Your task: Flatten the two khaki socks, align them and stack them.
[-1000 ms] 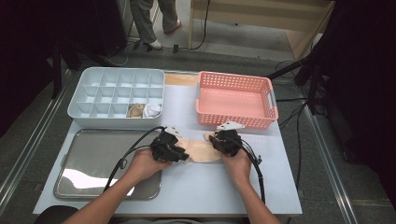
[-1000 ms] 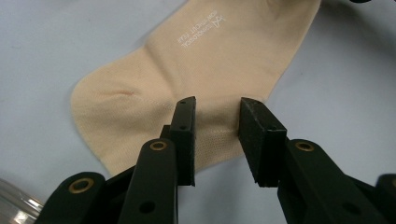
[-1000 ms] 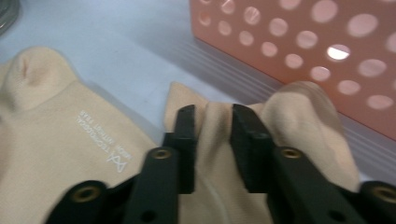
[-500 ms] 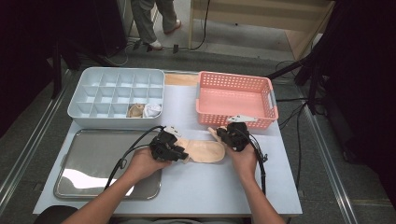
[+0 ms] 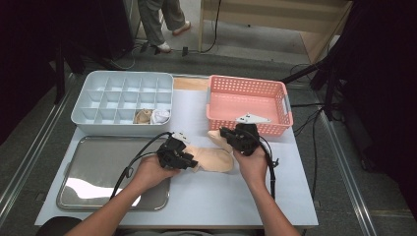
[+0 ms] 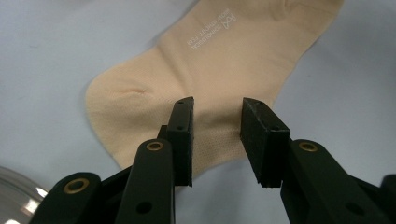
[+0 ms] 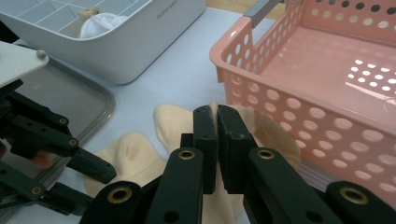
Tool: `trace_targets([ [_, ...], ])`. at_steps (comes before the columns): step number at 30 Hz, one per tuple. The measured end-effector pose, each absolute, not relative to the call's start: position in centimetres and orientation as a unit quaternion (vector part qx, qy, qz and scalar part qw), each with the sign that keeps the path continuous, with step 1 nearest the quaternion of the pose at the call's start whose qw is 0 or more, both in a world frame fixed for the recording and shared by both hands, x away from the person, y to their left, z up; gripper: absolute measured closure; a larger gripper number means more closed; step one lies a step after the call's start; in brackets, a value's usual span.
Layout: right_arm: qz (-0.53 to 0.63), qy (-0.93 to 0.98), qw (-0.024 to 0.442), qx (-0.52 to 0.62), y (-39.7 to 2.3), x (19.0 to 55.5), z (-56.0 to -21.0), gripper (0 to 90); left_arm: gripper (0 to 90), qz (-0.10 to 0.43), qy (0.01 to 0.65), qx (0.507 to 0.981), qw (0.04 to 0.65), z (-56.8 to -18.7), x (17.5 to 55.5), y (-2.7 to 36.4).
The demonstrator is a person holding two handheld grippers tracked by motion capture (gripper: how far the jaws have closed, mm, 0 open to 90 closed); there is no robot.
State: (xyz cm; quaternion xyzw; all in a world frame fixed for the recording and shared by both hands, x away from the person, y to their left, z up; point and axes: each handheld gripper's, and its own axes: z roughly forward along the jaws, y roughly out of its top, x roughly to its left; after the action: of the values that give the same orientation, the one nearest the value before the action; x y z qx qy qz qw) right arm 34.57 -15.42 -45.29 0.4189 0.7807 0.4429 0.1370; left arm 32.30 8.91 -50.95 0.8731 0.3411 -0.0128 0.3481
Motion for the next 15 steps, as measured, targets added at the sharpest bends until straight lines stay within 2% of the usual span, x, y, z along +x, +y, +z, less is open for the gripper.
trace_targets([
  [5, 0.436, 0.788, 0.132, 0.415, -14.8, 34.6, -45.9, 87.1, 64.6, -0.011, 0.353, 0.865, 0.357, -50.7, 32.4, 9.2],
  [9, 0.423, 0.794, 0.125, 0.418, -14.7, 34.9, -46.9, 81.7, 64.3, -0.005, 0.351, 0.864, 0.36, -50.4, 32.5, 9.5],
  [11, 0.422, 0.795, 0.123, 0.418, -14.8, 35.0, -47.2, 76.3, 64.2, -0.005, 0.352, 0.863, 0.362, -50.3, 32.4, 9.5],
  [15, 0.43, 0.79, 0.126, 0.418, -15.3, 34.8, -46.7, 73.9, 63.7, -0.001, 0.356, 0.859, 0.368, -50.1, 32.5, 9.7],
])
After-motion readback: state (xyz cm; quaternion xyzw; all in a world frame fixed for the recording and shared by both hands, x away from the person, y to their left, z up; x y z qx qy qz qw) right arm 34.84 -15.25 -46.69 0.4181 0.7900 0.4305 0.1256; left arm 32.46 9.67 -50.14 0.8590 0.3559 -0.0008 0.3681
